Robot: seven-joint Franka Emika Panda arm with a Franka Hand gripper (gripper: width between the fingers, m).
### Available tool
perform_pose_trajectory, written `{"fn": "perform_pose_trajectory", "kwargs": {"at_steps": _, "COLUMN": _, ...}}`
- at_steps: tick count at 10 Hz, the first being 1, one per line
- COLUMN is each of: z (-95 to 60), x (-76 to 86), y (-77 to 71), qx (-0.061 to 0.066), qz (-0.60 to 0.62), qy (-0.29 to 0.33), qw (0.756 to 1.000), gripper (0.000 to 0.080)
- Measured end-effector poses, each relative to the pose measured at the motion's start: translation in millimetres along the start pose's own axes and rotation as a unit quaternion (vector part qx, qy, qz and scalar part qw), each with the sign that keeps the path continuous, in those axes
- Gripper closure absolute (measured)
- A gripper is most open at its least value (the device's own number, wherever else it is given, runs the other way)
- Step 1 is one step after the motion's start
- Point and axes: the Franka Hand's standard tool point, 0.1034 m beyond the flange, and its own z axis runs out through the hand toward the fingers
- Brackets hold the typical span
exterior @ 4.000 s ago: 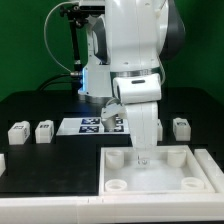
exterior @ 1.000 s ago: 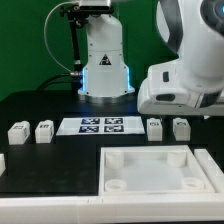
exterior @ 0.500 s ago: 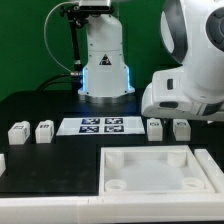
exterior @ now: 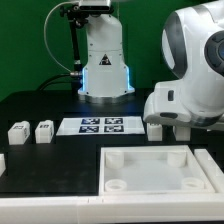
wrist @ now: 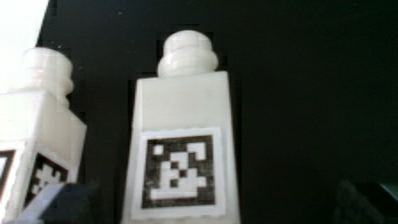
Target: Assemble one leg
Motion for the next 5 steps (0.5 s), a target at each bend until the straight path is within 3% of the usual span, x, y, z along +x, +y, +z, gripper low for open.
{"fn": "perform_pose_trajectory", "kwargs": {"at_steps": 2, "z": 0.1, "x": 0.1, "y": 0.1, "qx": 0.000, "qz": 0.000, "qy": 0.000, "qw": 1.000, "gripper": 0.0198}}
{"fn": "perform_pose_trajectory", "kwargs": {"at_steps": 3, "z": 0.1, "x": 0.1, "y": 0.2, "qx": 0.000, "qz": 0.000, "qy": 0.000, "qw": 1.000, "gripper": 0.0381}}
{"fn": "perform_pose_trajectory", "kwargs": {"at_steps": 4, "z": 0.2, "x": 0.1, "y": 0.2, "qx": 0.000, "qz": 0.000, "qy": 0.000, "qw": 1.000, "gripper": 0.0381}}
{"fn": "perform_pose_trajectory", "kwargs": {"at_steps": 5, "z": 0.0, "x": 0.1, "y": 0.1, "qx": 0.000, "qz": 0.000, "qy": 0.000, "qw": 1.000, "gripper": 0.0508}}
